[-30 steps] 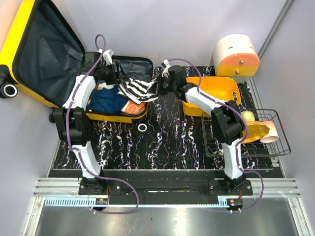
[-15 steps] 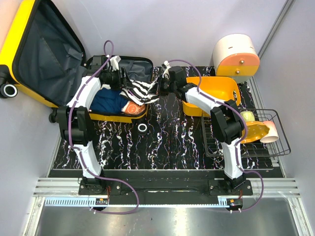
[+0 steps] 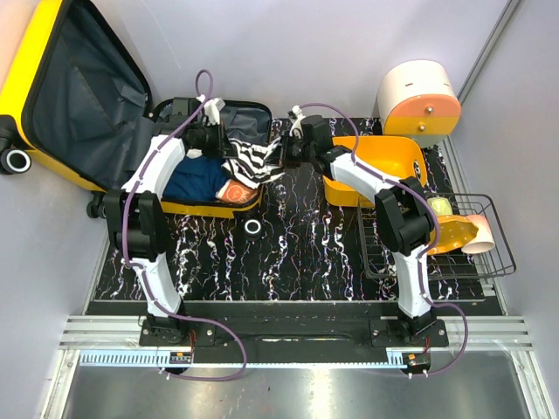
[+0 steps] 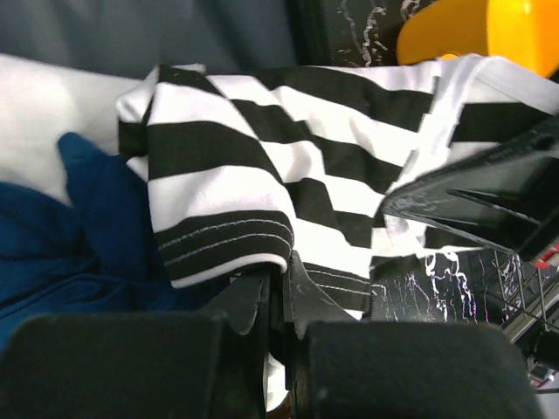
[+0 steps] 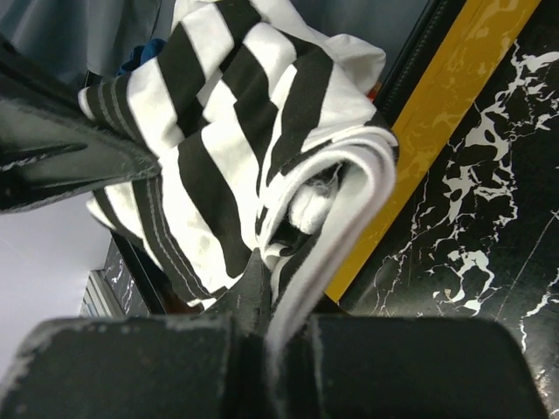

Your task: Open, take out, and arrange the luggage

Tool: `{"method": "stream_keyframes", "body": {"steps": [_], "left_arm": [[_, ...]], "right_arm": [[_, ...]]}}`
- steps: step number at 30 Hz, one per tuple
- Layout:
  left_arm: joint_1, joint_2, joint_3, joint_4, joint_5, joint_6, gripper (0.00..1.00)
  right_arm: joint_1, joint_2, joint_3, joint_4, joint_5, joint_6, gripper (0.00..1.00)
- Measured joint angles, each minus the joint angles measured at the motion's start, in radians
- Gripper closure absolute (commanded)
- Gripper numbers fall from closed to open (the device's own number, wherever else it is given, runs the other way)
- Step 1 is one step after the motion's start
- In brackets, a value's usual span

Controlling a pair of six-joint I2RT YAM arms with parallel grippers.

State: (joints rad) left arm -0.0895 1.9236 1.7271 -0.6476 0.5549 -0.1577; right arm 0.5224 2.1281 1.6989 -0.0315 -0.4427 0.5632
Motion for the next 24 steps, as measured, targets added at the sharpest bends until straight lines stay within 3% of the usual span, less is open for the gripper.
{"method": "stream_keyframes", "body": {"steps": [13,24], "left_arm": [[-0.15,-0.089,0.067,0.023,-0.023,0.08,1.0],[-0.303,-0.052,0.163,0.096,-0.029,0.04,1.0]], "right_arm": [[-0.103,-0.1,0.002,-0.086,-0.019,-0.086,1.0],[-0.31,-0.31,-0.093,-0.221,-0.071,-0.23,1.0]]}}
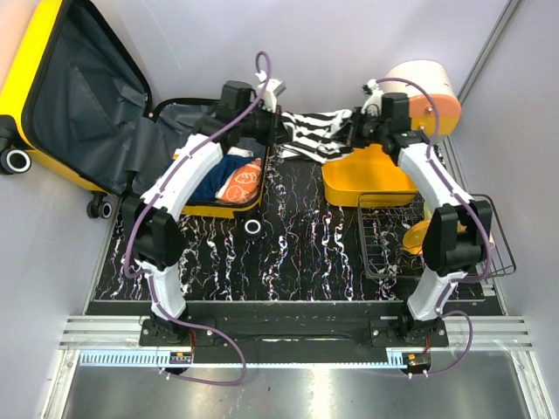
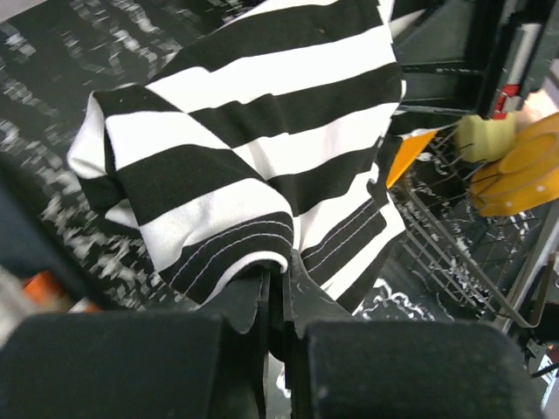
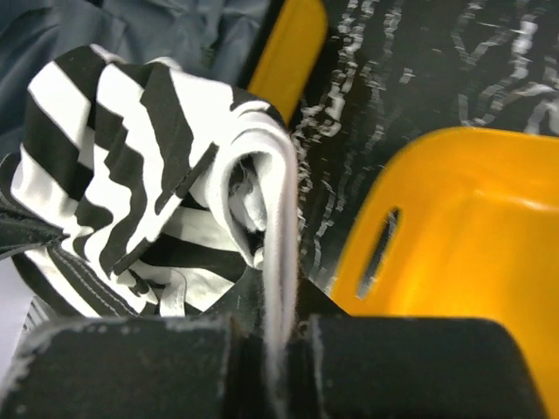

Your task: Open, take out, and arrange the luggage

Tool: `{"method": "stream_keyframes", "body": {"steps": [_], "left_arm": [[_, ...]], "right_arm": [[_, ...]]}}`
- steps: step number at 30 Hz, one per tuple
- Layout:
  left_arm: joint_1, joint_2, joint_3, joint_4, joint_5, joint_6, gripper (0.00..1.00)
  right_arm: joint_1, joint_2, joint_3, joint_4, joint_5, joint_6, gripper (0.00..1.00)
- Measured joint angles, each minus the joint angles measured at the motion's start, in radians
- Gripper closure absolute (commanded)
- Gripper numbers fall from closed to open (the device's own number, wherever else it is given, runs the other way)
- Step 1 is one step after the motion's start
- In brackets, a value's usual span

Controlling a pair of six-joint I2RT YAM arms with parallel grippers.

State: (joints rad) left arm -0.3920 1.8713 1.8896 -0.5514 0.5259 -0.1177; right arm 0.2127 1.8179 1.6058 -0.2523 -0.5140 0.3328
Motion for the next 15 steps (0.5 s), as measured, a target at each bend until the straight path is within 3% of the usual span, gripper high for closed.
{"method": "stream_keyframes", "body": {"steps": [8,15], "left_arm": [[-0.205,0.149,0.09,0.102,-0.018,-0.041,1.0],[-0.313,0.294,0.105,0.222,-0.06,-0.103,1.0]], "right_arm": [[-0.212,-0.118,-0.085,-0.146,-0.034,-0.167,1.0],[-0.327,-0.113,-0.144,-0.21,-0.029,-0.325,1.0]]}}
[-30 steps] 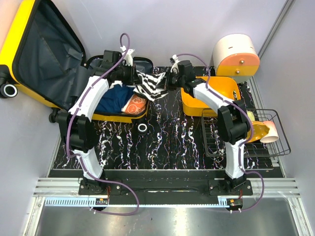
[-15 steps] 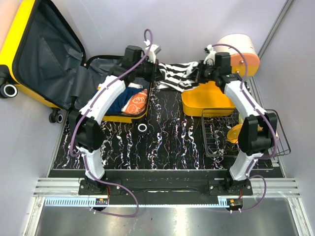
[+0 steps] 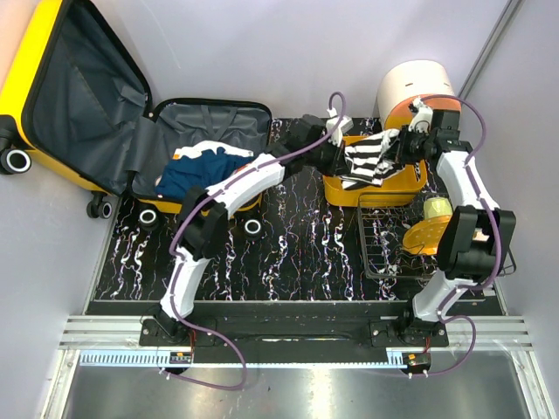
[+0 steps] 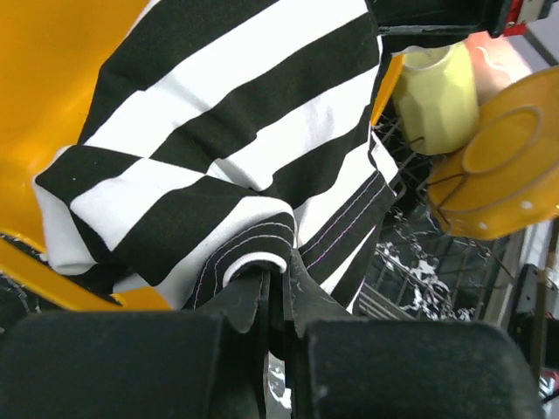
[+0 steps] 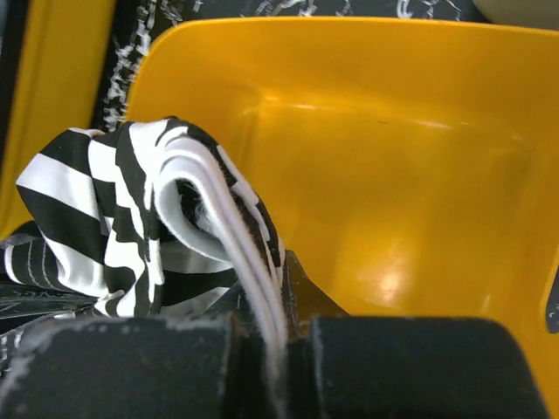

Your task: Open, take out, and arrange the luggage

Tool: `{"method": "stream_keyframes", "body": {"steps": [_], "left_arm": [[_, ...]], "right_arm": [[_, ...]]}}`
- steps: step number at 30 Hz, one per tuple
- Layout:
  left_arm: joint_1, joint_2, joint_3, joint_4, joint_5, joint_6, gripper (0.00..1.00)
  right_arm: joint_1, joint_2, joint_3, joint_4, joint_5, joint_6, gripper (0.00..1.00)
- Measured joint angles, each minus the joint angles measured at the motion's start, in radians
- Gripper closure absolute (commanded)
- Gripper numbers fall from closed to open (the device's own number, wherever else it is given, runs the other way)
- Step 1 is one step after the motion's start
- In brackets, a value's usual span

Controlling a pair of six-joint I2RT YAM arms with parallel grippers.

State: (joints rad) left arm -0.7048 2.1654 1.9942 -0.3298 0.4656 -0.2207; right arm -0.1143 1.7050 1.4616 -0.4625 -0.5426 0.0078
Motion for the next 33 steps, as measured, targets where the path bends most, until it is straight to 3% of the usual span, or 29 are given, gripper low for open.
{"method": "stream_keyframes", "body": {"steps": [4,5,6,7,8,9,10,12,16,21,27,33], "left_arm": [[-0.013,0.087,0.019,0.042,-0.035,-0.013,0.96],[-0.014,0.107,0.027,0.046,-0.049,-0.013,0.91],[-0.014,0.126,0.035,0.047,-0.062,-0.011,0.82],[-0.014,0.145,0.045,0.046,-0.075,-0.005,0.52],[-0.014,0.161,0.058,0.043,-0.086,0.004,0.38],[-0.012,0.175,0.072,0.036,-0.092,0.015,0.26],[-0.01,0.179,0.08,0.025,-0.096,0.024,0.15],[-0.005,0.179,0.098,0.002,-0.097,0.043,0.12],[0.009,0.132,0.118,-0.071,-0.094,0.074,0.11],[0.076,-0.071,0.023,-0.15,-0.059,0.09,0.11],[0.378,-0.408,-0.191,-0.209,0.042,0.162,0.11],[0.655,-0.516,-0.32,-0.349,0.057,0.323,0.11]], "right_arm": [[-0.013,0.073,-0.003,0.018,0.011,-0.042,0.98],[-0.013,0.1,-0.004,0.031,0.016,-0.047,0.85],[-0.013,0.123,-0.004,0.04,0.025,-0.049,0.74],[-0.013,0.14,-0.004,0.044,0.029,-0.051,0.63],[-0.013,0.161,-0.003,0.048,0.034,-0.053,0.51],[-0.013,0.177,-0.002,0.05,0.042,-0.052,0.31],[-0.013,0.192,0.0,0.05,0.055,-0.053,0.27],[-0.013,0.207,0.005,0.043,0.078,-0.055,0.21],[-0.015,0.207,0.027,0.021,0.112,-0.055,0.2],[-0.018,0.18,0.078,-0.003,0.113,-0.042,0.2],[0.007,0.113,0.172,-0.005,0.059,0.047,0.2],[0.17,0.119,0.268,0.018,0.003,0.138,0.21]]}}
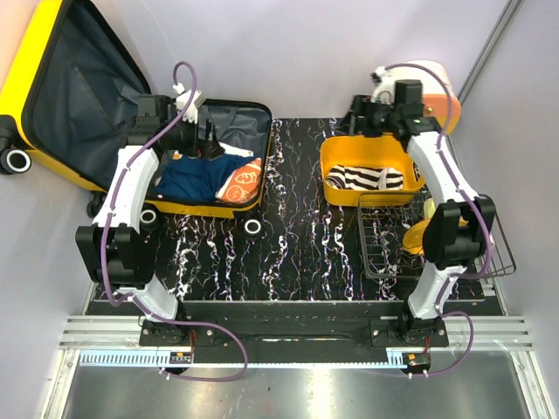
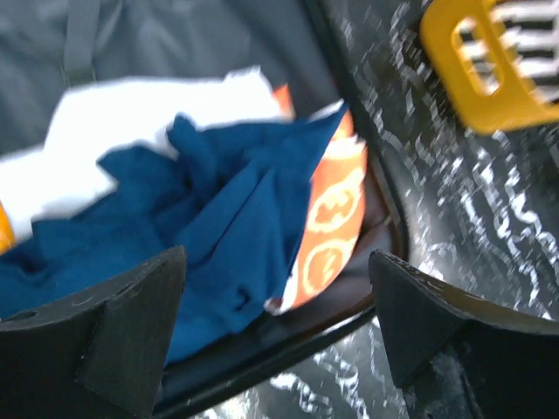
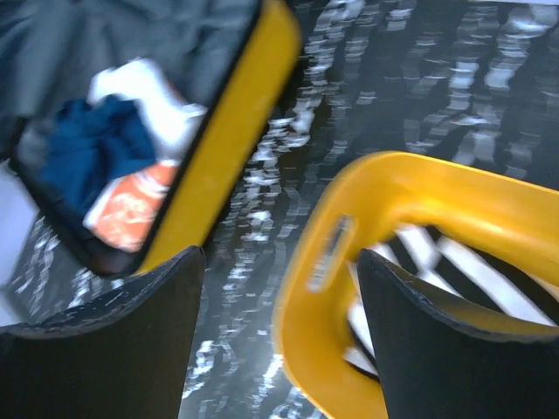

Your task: Open, take out, and arrange the luggage

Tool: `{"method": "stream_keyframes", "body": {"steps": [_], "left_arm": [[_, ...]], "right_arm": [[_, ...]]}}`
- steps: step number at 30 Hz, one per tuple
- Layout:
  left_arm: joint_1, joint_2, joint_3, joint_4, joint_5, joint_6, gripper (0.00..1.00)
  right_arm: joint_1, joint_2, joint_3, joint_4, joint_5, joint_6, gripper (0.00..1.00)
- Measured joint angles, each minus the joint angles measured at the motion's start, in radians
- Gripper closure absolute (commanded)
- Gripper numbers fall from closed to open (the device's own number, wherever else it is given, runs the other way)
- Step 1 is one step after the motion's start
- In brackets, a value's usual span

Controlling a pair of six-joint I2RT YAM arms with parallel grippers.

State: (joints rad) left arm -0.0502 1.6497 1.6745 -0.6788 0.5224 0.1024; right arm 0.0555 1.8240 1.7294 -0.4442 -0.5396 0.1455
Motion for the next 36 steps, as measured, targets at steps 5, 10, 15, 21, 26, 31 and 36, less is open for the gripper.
{"method": "stream_keyframes", "body": {"steps": [5,10,15,21,26,31,36], "left_arm": [[0.095,0.003,-0.09,-0.136,0.012,0.141,0.13],[0.168,0.008,-0.117,-0.194,0.019,0.235,0.13],[0.274,0.078,-0.063,-0.222,-0.005,0.281,0.1],[0.358,0.256,0.044,-0.272,-0.068,0.351,0.01],[0.39,0.384,0.114,-0.336,-0.036,0.373,0.01],[0.399,0.473,0.139,-0.382,0.01,0.378,0.04],[0.399,0.545,0.185,-0.416,0.093,0.367,0.62]], "right_arm": [[0.18,0.081,0.076,0.038,-0.06,0.083,0.23],[0.298,0.164,0.097,0.052,-0.093,0.127,0.24],[0.378,0.206,0.105,0.058,-0.108,0.145,0.24],[0.41,0.206,0.113,0.063,-0.109,0.148,0.23],[0.408,0.206,0.113,0.065,-0.107,0.147,0.23],[0.408,0.206,0.113,0.065,-0.106,0.147,0.24],[0.408,0.206,0.113,0.065,-0.106,0.145,0.24]]}}
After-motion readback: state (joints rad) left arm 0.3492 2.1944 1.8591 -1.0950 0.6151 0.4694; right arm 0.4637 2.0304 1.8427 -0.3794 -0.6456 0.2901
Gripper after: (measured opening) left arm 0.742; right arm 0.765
